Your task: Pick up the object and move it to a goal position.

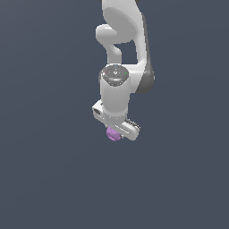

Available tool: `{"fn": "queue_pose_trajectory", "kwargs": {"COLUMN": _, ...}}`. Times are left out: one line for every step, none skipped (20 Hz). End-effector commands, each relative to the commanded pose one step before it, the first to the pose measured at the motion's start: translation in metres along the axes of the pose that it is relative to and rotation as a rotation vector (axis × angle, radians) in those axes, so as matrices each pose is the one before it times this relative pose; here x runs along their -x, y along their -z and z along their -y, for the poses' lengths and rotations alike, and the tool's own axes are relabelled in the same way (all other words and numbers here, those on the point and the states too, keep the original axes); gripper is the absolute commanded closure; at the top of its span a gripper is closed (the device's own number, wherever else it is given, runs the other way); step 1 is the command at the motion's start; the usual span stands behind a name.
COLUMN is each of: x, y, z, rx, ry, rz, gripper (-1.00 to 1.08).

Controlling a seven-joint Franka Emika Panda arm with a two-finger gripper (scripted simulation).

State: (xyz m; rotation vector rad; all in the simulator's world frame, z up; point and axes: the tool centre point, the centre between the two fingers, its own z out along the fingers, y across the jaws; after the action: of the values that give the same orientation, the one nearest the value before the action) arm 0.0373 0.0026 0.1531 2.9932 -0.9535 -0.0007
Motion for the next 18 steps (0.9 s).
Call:
{"fn": "queue_pose_trajectory", "kwargs": {"x": 0.00953, "y": 0.02888, "z": 0.00955, "rx": 0.00001, "ry": 0.00009, "rz": -0.00078, "gripper": 1.08}}
{"fn": "queue_pose_trajectory", "kwargs": {"x": 0.00363, "y": 0.01139, "z": 0.00383, "rx": 0.00000, "ry": 0.00000, "rz": 0.00000, "gripper": 1.08}}
{"fn": "queue_pose_trajectory", "kwargs": {"x": 0.00359, "y": 0.01137, "z": 0.00383, "rx": 0.00000, "ry": 0.00000, "rz": 0.00000, "gripper": 1.08}}
{"fn": "queue_pose_trajectory", "kwargs": {"x": 0.00351, "y": 0.01134, "z": 0.00377, "rx": 0.00048, "ry": -0.00032, "rz": -0.00038, "gripper": 1.08}}
{"fn": "queue_pose_trajectory", "kwargs": {"x": 0.00352, "y": 0.01129, "z": 0.00383, "rx": 0.00000, "ry": 0.00000, "rz": 0.00000, "gripper": 1.08}}
{"fn": "queue_pose_trajectory", "kwargs": {"x": 0.00349, "y": 0.01126, "z": 0.00384, "rx": 0.00000, "ry": 0.00000, "rz": 0.00000, "gripper": 1.08}}
{"fn": "queue_pose_trajectory", "kwargs": {"x": 0.00345, "y": 0.01122, "z": 0.00384, "rx": 0.00000, "ry": 0.00000, "rz": 0.00000, "gripper": 1.08}}
{"fn": "queue_pose_trajectory", "kwargs": {"x": 0.00341, "y": 0.01116, "z": 0.00384, "rx": 0.00000, "ry": 0.00000, "rz": 0.00000, "gripper": 1.08}}
{"fn": "queue_pose_trajectory", "kwargs": {"x": 0.00336, "y": 0.01109, "z": 0.00385, "rx": 0.00000, "ry": 0.00000, "rz": 0.00000, "gripper": 1.08}}
{"fn": "queue_pose_trajectory", "kwargs": {"x": 0.00333, "y": 0.01101, "z": 0.00387, "rx": 0.00049, "ry": -0.00023, "rz": -0.00043, "gripper": 1.08}}
{"fn": "queue_pose_trajectory", "kwargs": {"x": 0.00321, "y": 0.01079, "z": 0.00382, "rx": 0.00000, "ry": 0.00000, "rz": 0.00000, "gripper": 1.08}}
{"fn": "queue_pose_trajectory", "kwargs": {"x": 0.00307, "y": 0.01040, "z": 0.00372, "rx": 0.00000, "ry": 0.00000, "rz": 0.00000, "gripper": 1.08}}
{"fn": "queue_pose_trajectory", "kwargs": {"x": 0.00289, "y": 0.00987, "z": 0.00356, "rx": 0.00000, "ry": 0.00000, "rz": 0.00000, "gripper": 1.08}}
{"fn": "queue_pose_trajectory", "kwargs": {"x": 0.00267, "y": 0.00920, "z": 0.00335, "rx": 0.00000, "ry": 0.00000, "rz": 0.00000, "gripper": 1.08}}
{"fn": "queue_pose_trajectory", "kwargs": {"x": 0.00244, "y": 0.00851, "z": 0.00314, "rx": 0.00000, "ry": 0.00000, "rz": 0.00000, "gripper": 1.08}}
{"fn": "queue_pose_trajectory", "kwargs": {"x": 0.00221, "y": 0.00784, "z": 0.00294, "rx": 0.00000, "ry": 0.00000, "rz": 0.00000, "gripper": 1.08}}
{"fn": "queue_pose_trajectory", "kwargs": {"x": 0.00200, "y": 0.00719, "z": 0.00276, "rx": -0.00044, "ry": 0.00034, "rz": 0.00041, "gripper": 1.08}}
{"fn": "queue_pose_trajectory", "kwargs": {"x": 0.00178, "y": 0.00657, "z": 0.00255, "rx": 0.00000, "ry": 0.00000, "rz": 0.00000, "gripper": 1.08}}
